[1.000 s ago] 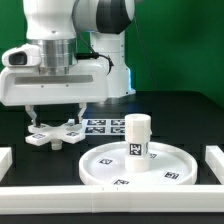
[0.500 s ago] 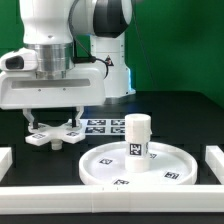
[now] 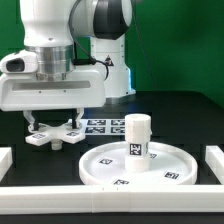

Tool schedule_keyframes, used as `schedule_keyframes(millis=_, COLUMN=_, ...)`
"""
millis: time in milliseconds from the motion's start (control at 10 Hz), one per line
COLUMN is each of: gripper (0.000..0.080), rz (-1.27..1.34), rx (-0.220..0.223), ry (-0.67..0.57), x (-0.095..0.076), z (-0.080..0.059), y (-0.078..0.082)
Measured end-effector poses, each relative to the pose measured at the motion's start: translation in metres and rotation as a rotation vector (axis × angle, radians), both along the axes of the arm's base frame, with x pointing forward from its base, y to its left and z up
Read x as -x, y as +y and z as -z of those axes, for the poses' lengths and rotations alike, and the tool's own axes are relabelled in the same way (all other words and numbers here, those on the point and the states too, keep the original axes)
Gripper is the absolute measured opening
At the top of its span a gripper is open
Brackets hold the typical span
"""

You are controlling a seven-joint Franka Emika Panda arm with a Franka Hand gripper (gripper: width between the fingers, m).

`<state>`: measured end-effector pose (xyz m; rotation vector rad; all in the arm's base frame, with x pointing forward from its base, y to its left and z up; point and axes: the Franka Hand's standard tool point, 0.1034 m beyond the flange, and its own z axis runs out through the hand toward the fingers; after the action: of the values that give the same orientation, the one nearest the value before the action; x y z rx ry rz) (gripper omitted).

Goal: Assemble round table

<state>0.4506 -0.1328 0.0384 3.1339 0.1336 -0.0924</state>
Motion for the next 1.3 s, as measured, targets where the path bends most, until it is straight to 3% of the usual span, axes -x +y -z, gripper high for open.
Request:
schedule_keyframes(millis=1000, gripper=0.0649, rz=-0.002, rx=-0.002, ry=0.026, x=0.008, z=0.012, y=0.000)
schedule_keyframes(millis=1200, gripper=0.0443, rz=-0.003, rx=-0.002, ry=0.026, x=0.008, z=0.012, y=0.001)
schedule_keyframes(millis=1300, gripper=0.0443, rz=-0.004, rx=-0.002, ry=0.026, x=0.008, z=0.012, y=0.001)
